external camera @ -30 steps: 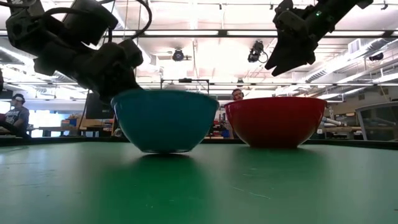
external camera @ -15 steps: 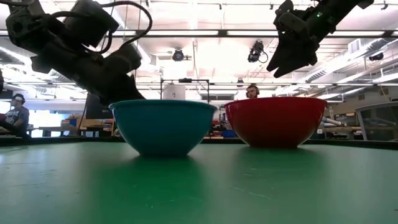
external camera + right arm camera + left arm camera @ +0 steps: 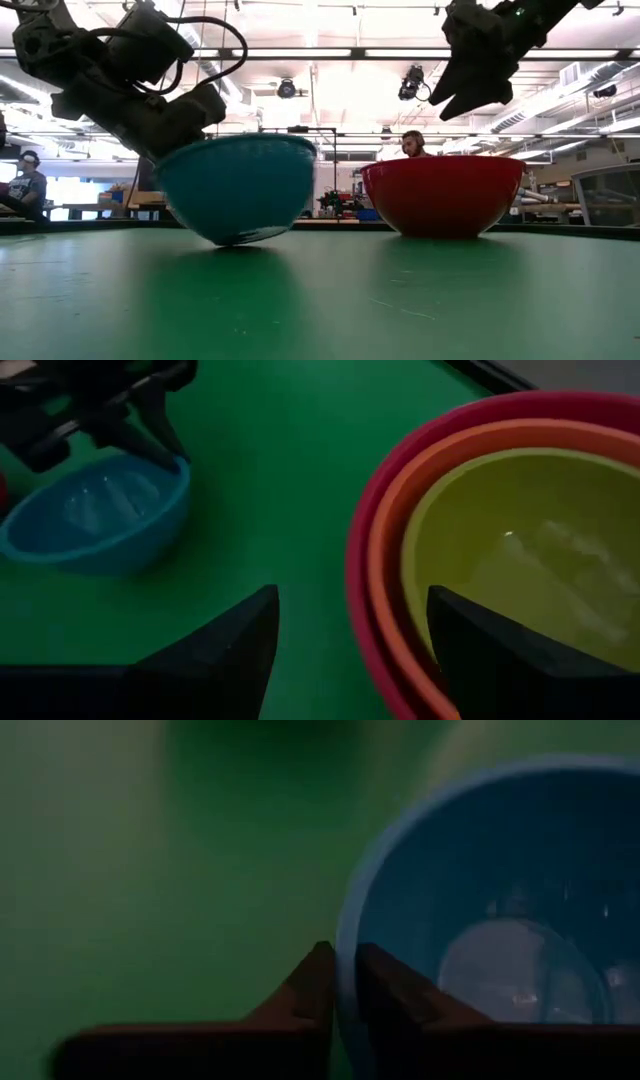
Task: Nest bowls inside each other
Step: Stack the blue bowl on top of the green bowl
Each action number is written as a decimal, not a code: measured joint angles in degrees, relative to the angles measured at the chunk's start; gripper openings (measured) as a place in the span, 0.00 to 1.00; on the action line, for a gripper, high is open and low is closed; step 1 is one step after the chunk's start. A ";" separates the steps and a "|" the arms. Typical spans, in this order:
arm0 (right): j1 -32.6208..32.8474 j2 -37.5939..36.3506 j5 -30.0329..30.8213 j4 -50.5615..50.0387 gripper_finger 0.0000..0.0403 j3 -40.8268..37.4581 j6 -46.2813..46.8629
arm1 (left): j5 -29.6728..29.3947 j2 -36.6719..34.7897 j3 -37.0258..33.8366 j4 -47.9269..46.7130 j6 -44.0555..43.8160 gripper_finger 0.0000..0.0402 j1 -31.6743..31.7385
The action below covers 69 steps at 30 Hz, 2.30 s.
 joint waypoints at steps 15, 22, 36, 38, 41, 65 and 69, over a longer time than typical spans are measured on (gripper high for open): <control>1.65 13.14 -3.96 17.28 0.64 5.28 -20.57 | -9.43 0.07 24.47 -18.06 28.77 0.03 0.29; 0.40 13.36 -0.61 17.92 0.64 7.67 -22.50 | -10.04 0.07 29.64 -18.46 34.21 0.03 2.87; -5.27 17.19 -1.75 19.14 0.59 7.69 -21.99 | -10.25 2.13 29.83 -11.59 31.64 0.05 6.14; -5.71 18.22 -3.10 17.77 0.51 7.67 -21.88 | -9.84 2.29 29.83 -11.38 31.77 0.08 6.01; -6.27 19.79 -6.32 17.02 0.30 7.67 -21.43 | -8.91 2.29 29.83 -11.17 31.61 0.13 6.30; -23.75 3.91 8.08 -9.99 0.05 7.65 -14.45 | -11.83 -3.45 29.83 -32.18 21.66 0.34 1.69; -28.71 5.14 -1.22 -13.73 0.10 6.33 -12.99 | -6.49 -3.48 29.81 -43.98 14.26 0.36 -0.03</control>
